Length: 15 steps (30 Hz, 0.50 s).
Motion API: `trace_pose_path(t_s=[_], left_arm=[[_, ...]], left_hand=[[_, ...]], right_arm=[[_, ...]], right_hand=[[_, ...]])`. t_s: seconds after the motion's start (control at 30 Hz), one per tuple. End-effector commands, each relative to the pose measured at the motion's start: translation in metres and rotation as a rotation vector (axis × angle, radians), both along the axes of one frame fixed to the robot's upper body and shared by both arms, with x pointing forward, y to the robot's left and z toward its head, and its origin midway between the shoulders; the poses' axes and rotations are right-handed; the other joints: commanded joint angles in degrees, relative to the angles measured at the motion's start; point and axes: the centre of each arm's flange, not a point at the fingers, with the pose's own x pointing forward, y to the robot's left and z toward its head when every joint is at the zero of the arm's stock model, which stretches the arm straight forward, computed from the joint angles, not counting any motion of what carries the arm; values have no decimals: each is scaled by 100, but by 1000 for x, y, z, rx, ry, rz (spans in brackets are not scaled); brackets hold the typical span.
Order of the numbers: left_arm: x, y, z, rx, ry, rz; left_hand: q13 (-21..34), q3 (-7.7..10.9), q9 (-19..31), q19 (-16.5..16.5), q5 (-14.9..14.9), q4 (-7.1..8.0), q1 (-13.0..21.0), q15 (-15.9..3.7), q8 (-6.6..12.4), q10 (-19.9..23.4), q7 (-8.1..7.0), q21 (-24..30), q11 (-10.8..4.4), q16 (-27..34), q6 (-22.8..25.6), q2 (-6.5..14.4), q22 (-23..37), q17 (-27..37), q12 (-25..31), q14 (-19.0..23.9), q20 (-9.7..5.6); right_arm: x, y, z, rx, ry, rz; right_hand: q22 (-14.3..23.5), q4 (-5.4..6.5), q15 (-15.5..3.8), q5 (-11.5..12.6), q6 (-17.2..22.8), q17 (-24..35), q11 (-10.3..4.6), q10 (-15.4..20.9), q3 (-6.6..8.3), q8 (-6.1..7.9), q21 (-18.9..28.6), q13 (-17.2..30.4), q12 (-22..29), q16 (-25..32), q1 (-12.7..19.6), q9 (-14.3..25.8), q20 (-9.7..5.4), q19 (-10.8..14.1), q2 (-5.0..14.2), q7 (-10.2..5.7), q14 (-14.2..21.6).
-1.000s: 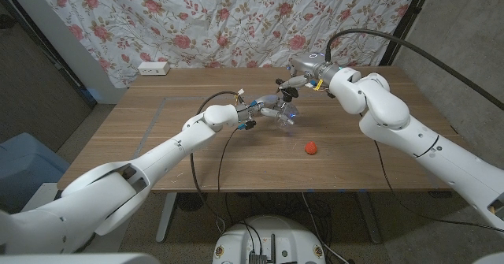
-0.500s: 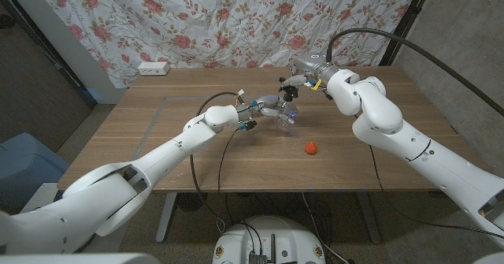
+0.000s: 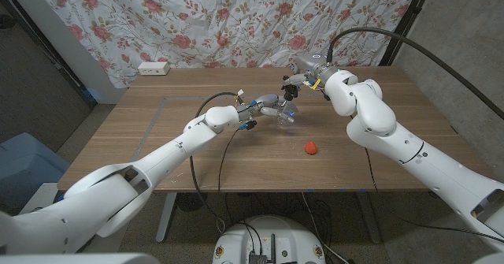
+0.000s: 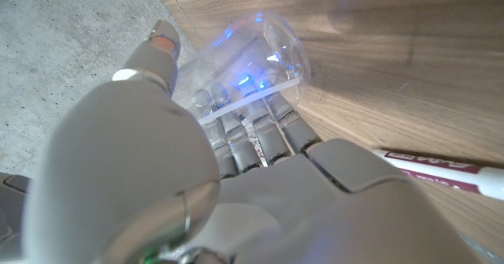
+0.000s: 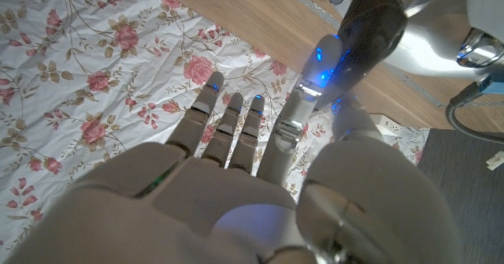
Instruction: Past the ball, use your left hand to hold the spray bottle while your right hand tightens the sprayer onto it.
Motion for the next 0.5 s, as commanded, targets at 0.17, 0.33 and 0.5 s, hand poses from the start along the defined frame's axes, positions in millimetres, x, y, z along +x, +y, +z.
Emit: trace_pose_path(t_s=[0.17, 0.33, 0.5], left_arm=[[1, 1, 4, -25, -14, 21], [3, 1, 5, -33, -15, 24], [4, 0, 4, -39, -12, 24]], left_hand=[[12, 166, 3, 7, 28, 101, -524, -687, 37, 74, 100, -9, -46, -18, 336, 906, 10, 9, 0, 47, 12], [14, 169, 2, 8, 28, 98, -520, -691, 42, 66, 102, -9, -46, -19, 349, 905, 10, 11, -5, 42, 13], [16, 171, 2, 4, 27, 101, -521, -679, 37, 68, 107, -10, -50, -16, 336, 912, 10, 18, -6, 41, 16]], right_arm=[[8, 0, 0, 92, 19, 5], [9, -2, 2, 117, 12, 12], [9, -6, 6, 128, 9, 41]], right_hand=[[26, -2, 38, 124, 58, -30, 0, 112, 93, 166, 0, 20, -31, 26, 250, 71, 7, 88, -86, 98, 90], [28, 121, 92, 164, -32, -29, 11, 184, 40, 239, 13, 21, -48, 46, 136, 124, 4, 159, -169, 5, 168], [31, 304, 213, 95, -186, -20, 76, 259, -163, 189, -12, 28, -81, 28, -347, 36, 27, 140, -346, 20, 193]])
